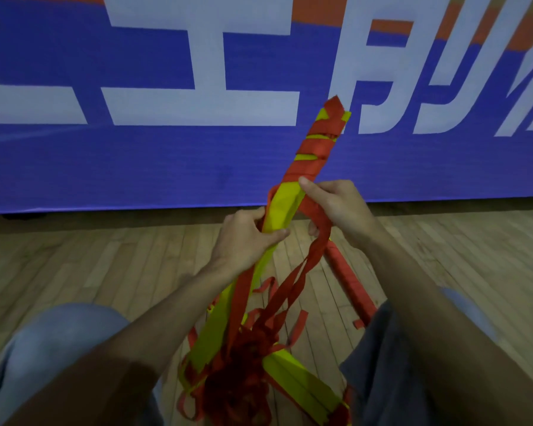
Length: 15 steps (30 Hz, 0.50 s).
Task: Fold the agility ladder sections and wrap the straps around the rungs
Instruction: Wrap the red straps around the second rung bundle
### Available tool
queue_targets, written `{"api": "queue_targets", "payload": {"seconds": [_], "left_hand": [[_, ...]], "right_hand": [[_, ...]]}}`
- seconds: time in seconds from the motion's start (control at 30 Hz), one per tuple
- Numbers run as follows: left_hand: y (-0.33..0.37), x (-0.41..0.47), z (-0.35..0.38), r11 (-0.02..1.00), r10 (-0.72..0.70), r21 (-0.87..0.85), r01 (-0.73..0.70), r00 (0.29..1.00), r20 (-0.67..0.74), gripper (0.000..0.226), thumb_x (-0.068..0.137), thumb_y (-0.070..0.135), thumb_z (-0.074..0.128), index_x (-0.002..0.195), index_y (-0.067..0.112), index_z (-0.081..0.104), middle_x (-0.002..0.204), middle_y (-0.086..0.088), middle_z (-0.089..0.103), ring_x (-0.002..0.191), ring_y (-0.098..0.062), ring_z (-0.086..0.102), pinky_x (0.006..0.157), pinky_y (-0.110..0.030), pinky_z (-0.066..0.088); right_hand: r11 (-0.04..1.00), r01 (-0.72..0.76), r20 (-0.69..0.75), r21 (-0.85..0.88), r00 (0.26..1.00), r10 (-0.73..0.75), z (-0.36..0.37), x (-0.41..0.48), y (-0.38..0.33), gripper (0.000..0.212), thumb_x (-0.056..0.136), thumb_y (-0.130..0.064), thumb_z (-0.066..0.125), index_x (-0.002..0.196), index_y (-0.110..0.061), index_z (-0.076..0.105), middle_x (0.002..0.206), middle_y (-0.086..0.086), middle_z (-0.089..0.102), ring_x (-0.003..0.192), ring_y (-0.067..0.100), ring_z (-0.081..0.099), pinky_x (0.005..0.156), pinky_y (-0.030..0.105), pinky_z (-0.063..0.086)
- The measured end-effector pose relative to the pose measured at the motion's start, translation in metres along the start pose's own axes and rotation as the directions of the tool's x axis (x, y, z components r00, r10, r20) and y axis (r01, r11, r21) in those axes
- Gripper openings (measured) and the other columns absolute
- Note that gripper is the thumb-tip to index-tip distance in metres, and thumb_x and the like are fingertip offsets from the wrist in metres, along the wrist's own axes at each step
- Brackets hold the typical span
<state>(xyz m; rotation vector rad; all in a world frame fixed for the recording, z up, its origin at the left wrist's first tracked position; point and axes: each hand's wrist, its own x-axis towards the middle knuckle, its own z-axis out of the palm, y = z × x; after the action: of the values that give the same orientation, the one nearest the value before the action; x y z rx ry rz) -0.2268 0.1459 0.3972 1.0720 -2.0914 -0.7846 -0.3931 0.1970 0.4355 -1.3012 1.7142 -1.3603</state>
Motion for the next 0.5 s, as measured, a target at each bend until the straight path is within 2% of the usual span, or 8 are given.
{"api": "queue_targets", "payload": {"seconds": [0.1,0.17,0.23,0.3,0.37,0.43,0.5], "left_hand": [[-0.005,-0.001,0.005,0.978,0.092,0.193,-0.084,0.995,-0.034,0.028,0.08,0.046,0.073,0.089,0.021,0.066,0.071,0.008,0.051,0.065,-0.006,0.048,0.055,-0.019,0.031],[-0.006,0.0,0.007,0.971,0.128,0.204,-0.123,0.992,-0.009,0.03,0.08,0.045,0.073,0.093,0.019,0.065,0.077,0.007,0.05,0.071,-0.007,0.048,0.058,-0.02,0.032],[-0.005,0.001,0.005,0.976,0.148,0.154,-0.152,0.988,0.034,0.029,0.081,0.045,0.072,0.097,0.022,0.067,0.082,0.006,0.054,0.075,-0.007,0.05,0.06,-0.018,0.034],[-0.004,0.002,0.005,0.989,0.132,0.056,-0.137,0.989,0.07,0.028,0.085,0.049,0.065,0.095,0.023,0.068,0.085,0.004,0.058,0.077,-0.008,0.054,0.063,-0.021,0.04],[-0.004,0.002,0.005,0.987,0.038,-0.161,-0.028,0.997,0.063,0.032,0.092,0.049,0.054,0.084,0.022,0.07,0.077,0.004,0.063,0.071,-0.01,0.058,0.066,-0.031,0.047],[-0.001,0.002,0.003,0.889,-0.106,-0.44,0.129,0.991,0.078,0.033,0.099,0.037,0.047,0.077,0.025,0.068,0.06,0.01,0.063,0.057,-0.005,0.058,0.058,-0.028,0.047],[0.002,0.002,0.0,0.795,-0.104,-0.579,0.182,0.981,0.165,0.028,0.1,0.024,0.048,0.084,0.02,0.071,0.062,0.008,0.066,0.055,-0.006,0.06,0.055,-0.023,0.048]], "right_hand": [[0.998,0.042,-0.18,-0.05,0.982,-0.051,0.009,0.002,0.006,0.042,0.09,-0.047,0.063,0.072,-0.01,0.067,0.046,0.015,0.059,0.035,0.025,0.056,0.036,0.021,0.039],[0.997,0.06,-0.25,-0.055,0.965,-0.072,0.01,0.002,0.006,0.039,0.091,-0.044,0.063,0.07,-0.011,0.064,0.041,0.011,0.055,0.03,0.021,0.052,0.034,0.018,0.035],[0.995,0.073,-0.279,-0.065,0.956,-0.088,0.01,0.003,0.006,0.037,0.093,-0.041,0.063,0.069,-0.012,0.062,0.033,0.0,0.05,0.027,0.016,0.048,0.033,0.017,0.032],[0.995,0.08,-0.298,-0.054,0.95,-0.092,0.008,0.004,0.007,0.035,0.093,-0.038,0.063,0.069,-0.013,0.061,0.033,-0.004,0.049,0.025,0.014,0.045,0.033,0.018,0.031],[0.995,0.096,-0.312,-0.001,0.946,-0.091,0.006,0.005,0.008,0.034,0.093,-0.036,0.064,0.07,-0.01,0.063,0.037,-0.004,0.05,0.026,0.016,0.044,0.035,0.019,0.033],[0.989,0.117,-0.291,0.087,0.953,-0.087,0.003,0.005,0.009,0.036,0.093,-0.034,0.064,0.074,-0.004,0.065,0.05,0.008,0.054,0.03,0.019,0.045,0.039,0.024,0.036],[0.97,0.144,-0.241,0.197,0.966,-0.094,-0.001,0.004,0.008,0.034,0.094,-0.031,0.062,0.077,-0.002,0.064,0.061,0.02,0.057,0.033,0.02,0.045,0.04,0.027,0.037]]}}
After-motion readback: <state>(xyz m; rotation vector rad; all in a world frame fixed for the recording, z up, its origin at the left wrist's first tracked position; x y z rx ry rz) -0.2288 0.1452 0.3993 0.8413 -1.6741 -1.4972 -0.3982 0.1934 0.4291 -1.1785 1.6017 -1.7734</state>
